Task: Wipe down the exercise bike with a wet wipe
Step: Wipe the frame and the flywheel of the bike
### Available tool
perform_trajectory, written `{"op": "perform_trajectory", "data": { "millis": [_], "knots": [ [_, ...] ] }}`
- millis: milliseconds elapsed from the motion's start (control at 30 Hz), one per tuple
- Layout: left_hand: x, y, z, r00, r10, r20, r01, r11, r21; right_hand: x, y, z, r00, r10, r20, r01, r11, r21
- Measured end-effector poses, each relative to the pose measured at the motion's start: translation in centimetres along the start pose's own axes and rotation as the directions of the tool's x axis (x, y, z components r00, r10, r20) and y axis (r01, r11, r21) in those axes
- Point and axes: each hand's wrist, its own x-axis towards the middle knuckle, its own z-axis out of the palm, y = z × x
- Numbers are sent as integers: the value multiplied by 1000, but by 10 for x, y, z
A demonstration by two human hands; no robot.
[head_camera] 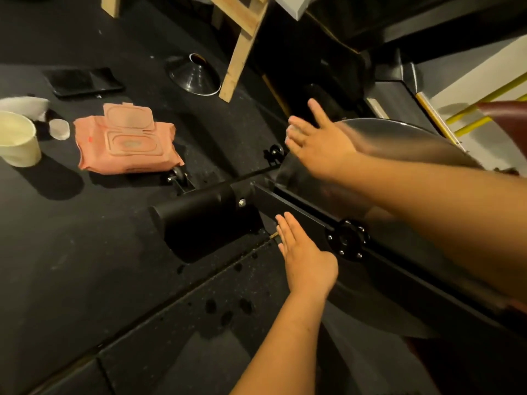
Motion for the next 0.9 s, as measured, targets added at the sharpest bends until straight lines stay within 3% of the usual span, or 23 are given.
{"op": "perform_trajectory", "data": {
  "millis": [133, 200, 333, 500, 633, 767, 900],
  "knots": [
    [5, 4, -15, 1000, -21, -9, 21, 1000, 0, -27, -72, 25, 962, -245, 122, 240, 969, 56],
    [7, 6, -18, 999, -38, -30, 38, 999, -9, -19, -66, 23, 955, -284, 85, 275, 956, 104],
    [-1, 2, -9, 998, -62, 6, 62, 997, -48, 17, -38, 10, 993, -105, -48, 111, 981, 161],
    [-3, -18, 7, 996, -90, 13, 90, 996, -29, 40, -90, 14, 999, -28, -29, 38, 865, 500],
    [6, -35, 11, 992, -123, -38, 123, 992, -7, 10, -142, 29, 998, 53, 38, -66, 769, 636],
    [19, -34, 5, 957, -271, -100, 245, 946, -213, -70, -123, 22, 993, 90, 75, -117, 810, 574],
    [20, -26, 12, 926, -348, -147, 251, 858, -448, -107, -100, 27, 975, 221, 32, -215, 889, 404]
  ]
}}
